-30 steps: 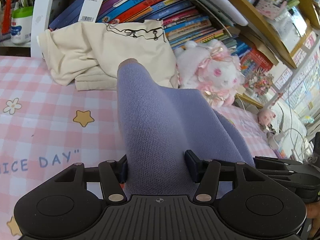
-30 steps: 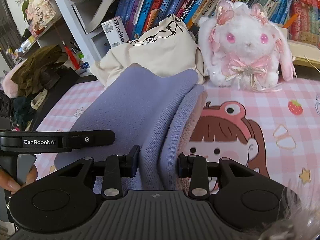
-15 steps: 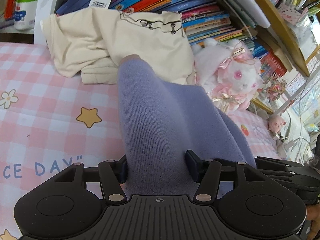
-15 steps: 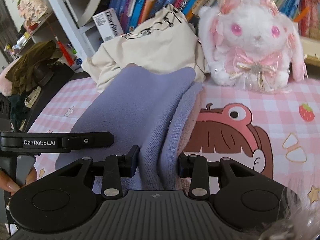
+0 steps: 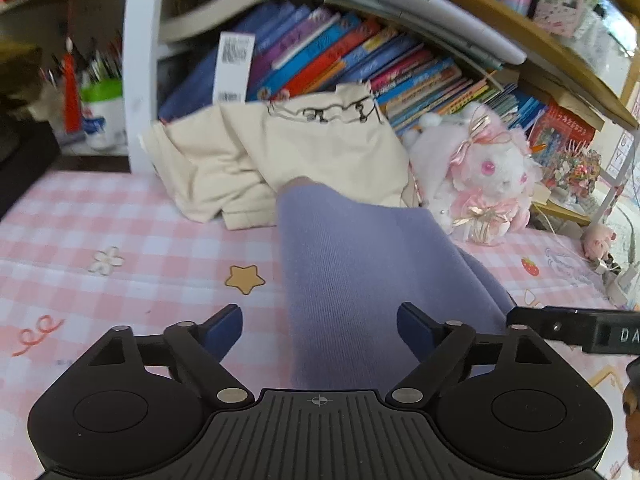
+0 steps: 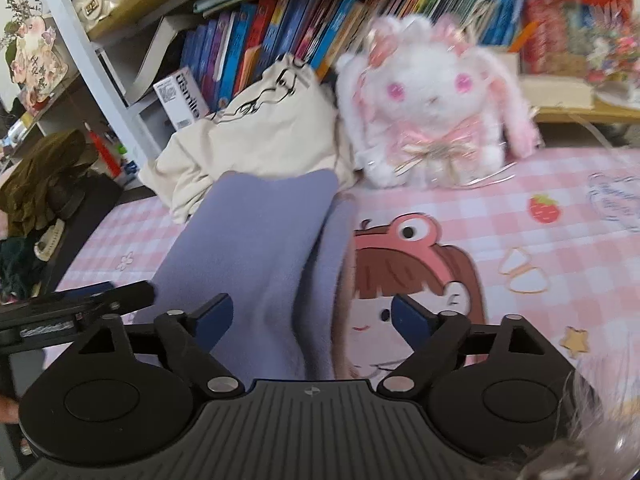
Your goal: Fold clothes
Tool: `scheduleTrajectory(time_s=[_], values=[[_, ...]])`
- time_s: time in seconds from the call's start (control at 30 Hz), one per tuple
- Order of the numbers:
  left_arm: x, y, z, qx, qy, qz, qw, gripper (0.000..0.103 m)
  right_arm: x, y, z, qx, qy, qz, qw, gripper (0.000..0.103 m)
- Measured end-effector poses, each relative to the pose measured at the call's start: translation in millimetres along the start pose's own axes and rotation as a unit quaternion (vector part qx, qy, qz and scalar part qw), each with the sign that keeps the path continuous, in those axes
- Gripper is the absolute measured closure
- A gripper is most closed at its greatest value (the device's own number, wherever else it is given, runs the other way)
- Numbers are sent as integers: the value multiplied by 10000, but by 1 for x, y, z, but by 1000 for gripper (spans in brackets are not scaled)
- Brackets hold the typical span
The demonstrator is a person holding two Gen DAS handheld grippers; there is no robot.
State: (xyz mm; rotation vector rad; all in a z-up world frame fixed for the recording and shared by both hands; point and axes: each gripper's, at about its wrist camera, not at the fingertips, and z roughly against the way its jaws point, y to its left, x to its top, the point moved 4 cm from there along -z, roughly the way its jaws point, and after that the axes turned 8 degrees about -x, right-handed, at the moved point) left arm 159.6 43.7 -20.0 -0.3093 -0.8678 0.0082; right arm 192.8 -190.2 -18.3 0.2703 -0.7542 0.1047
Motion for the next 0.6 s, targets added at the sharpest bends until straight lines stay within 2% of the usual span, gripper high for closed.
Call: scheduleTrajectory(time_s=[0.17,0.4,0.6], values=[[-20,-9,20,161,-63,-49,9998,13,-23,1,23,-394,-139,269,9988,13],[-50,-21,42,316,-83,-111,9994,12,-67,3,42,-795,-90,538,9953,9],[-70,-31,57,512,-213,-146,9984,6,-96,5,53,-1121,38,563,9921,3]])
